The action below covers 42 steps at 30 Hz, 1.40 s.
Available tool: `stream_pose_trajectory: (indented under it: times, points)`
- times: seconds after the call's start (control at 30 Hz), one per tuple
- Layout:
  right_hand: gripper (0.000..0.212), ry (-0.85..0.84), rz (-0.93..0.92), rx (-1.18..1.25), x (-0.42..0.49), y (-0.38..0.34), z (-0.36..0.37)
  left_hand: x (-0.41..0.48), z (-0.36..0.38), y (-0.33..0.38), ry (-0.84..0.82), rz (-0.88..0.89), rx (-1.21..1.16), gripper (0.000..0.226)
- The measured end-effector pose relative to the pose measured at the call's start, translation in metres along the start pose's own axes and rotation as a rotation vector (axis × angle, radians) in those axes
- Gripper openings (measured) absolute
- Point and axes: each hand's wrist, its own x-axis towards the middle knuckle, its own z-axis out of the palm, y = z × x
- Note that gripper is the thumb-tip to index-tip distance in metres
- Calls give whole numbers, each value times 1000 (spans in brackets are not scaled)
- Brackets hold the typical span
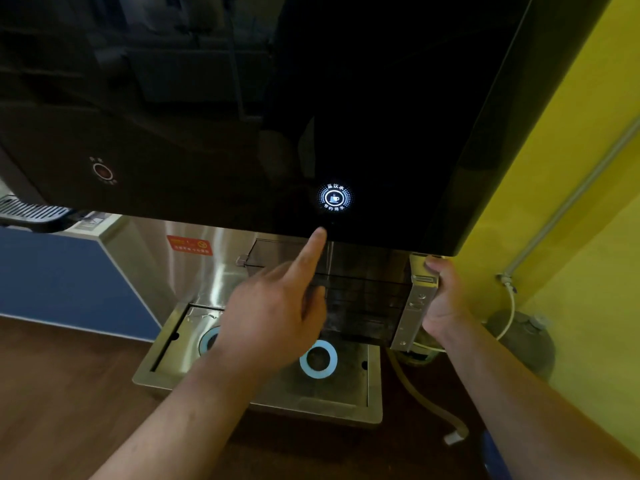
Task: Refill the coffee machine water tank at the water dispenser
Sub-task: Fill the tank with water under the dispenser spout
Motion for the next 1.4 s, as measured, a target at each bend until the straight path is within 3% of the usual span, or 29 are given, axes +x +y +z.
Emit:
stream_pose_trajectory:
  times: [0.1,0.43,0.6,0.7,0.77,0.93,1.07,1.2,1.33,1.4]
  points:
    - [61,-23,21,-9,2,0,-1,9,1,7,5,35,116,75]
    - [64,-66,20,26,2,-4,-2,21,4,13,16,-34,156,97]
    - [61,-71,26,31,2,-3,-4,22,10,8,43,-21,172,95]
    - [62,-109,10,49,3,-2,-5,19,8,2,129,21,56,73]
    - [61,-116,-4,41,2,-1,-5,8,6,-7,223,-107,-124,55]
    - [51,-135,-14,57,-6,-1,-3,-31,19,-43,503,-748,-610,17]
    - [50,-132,-29,49,-14,1,2,-55,31,-66,354,-959,-857,45]
    - [60,-157,-26,35,-24,6,8,-67,31,-65,247,-913,-952,66]
    - [49,-209,-48,25,-42,12,19,-82,21,-63,233,-819,-1019,87]
    - [49,-201,-34,-1,-53,15,25,-91,13,-62,249,-821,-1000,86]
